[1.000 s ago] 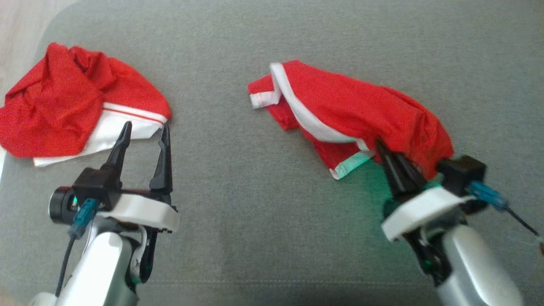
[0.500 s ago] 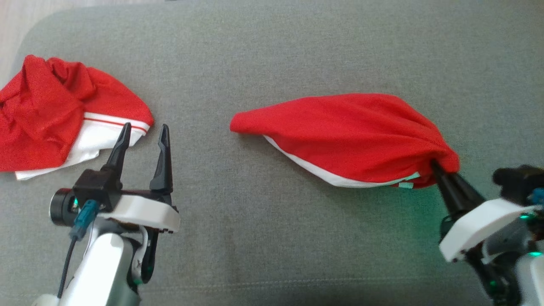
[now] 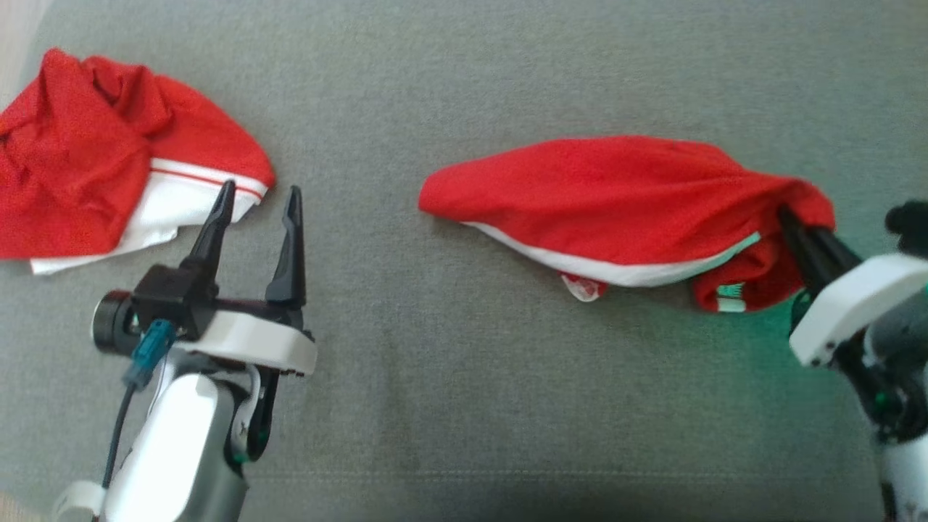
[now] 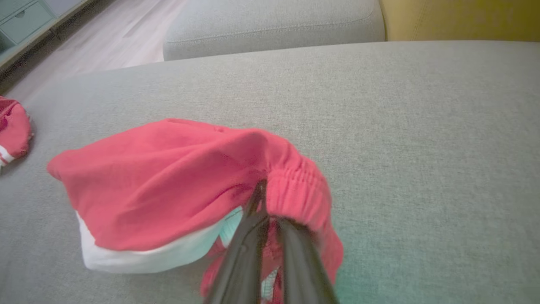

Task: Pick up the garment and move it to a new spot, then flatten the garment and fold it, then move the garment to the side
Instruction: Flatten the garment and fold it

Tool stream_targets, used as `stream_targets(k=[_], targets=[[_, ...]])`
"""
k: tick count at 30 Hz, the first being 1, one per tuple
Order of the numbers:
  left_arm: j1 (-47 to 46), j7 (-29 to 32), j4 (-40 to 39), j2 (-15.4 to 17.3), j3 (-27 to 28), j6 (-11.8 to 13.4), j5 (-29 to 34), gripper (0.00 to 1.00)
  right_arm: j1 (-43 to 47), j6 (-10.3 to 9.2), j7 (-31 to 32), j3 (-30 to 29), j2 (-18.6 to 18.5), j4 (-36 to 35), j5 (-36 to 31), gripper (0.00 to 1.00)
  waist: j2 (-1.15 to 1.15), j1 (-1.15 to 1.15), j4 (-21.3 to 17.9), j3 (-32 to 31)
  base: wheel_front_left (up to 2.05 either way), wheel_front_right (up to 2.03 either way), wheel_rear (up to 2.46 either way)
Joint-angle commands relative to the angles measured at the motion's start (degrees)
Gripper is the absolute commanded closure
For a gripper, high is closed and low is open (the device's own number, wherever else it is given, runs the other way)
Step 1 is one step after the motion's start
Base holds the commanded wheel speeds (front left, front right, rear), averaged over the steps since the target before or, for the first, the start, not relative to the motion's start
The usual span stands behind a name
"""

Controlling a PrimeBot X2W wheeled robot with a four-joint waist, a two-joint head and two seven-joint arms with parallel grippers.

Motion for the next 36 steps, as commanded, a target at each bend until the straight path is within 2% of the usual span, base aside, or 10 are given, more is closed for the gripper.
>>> stream_targets(k=[1,7,8,9,10,15,21,30,36], targets=[[-2.4,-0.7,-1.8,0.7,2.2,-0.1,0.5,0.00,-2.4,-0.04,-0.3,1.2,-1.8,-0.6,0.6,1.00,0.00,0.00,0.7,0.8,0.00,0.00,0.00],[-3.4,-0.7,-2.0,0.2,2.6,-0.7,1.1,0.00,-8.6,-0.04,-4.2,4.2,-4.8,7.9,3.3,1.00,0.00,0.00,1.4,2.8,0.00,0.00,0.00],[-3.5,-0.7,-2.0,0.1,2.6,-0.8,1.2,0.00,-9.4,-0.04,-5.5,4.6,-5.1,9.2,3.5,0.87,0.00,0.00,1.4,3.0,0.00,0.00,0.00],[-3.6,-0.7,-1.9,0.0,2.7,-1.0,1.3,0.00,-10.1,-0.04,-7.1,4.9,-5.2,10.5,3.8,0.37,0.00,0.00,1.3,3.1,0.00,0.00,0.00],[-3.6,-0.7,-1.8,-0.1,2.8,-1.0,1.4,0.00,-10.4,-0.04,-8.4,5.1,-5.1,11.7,3.9,0.00,0.00,0.00,1.2,3.1,0.00,0.00,0.00],[-2.8,-0.7,-1.3,-0.2,3.1,-1.3,1.9,0.00,-9.4,-0.04,-16.4,4.3,-3.2,15.7,2.7,0.00,0.00,0.00,0.1,1.7,0.00,0.00,0.00],[-1.1,-0.7,-0.7,0.1,3.6,-1.3,2.1,0.00,-3.4,-0.04,-22.2,2.4,-0.4,15.2,-0.4,0.00,0.00,0.00,-1.7,-0.9,0.00,0.00,0.00],[1.4,-0.7,-0.6,0.4,4.2,-0.9,1.8,0.00,3.5,-0.04,-28.1,-0.5,2.6,6.9,-5.9,0.00,0.00,0.00,-2.9,-4.0,0.00,0.00,0.00],[3.3,-0.7,-0.9,0.6,4.6,-0.3,1.5,0.00,6.3,-0.04,-29.6,-1.4,7.0,-1.7,-12.8,0.00,0.00,0.00,-3.3,-6.3,0.00,0.00,0.00]])
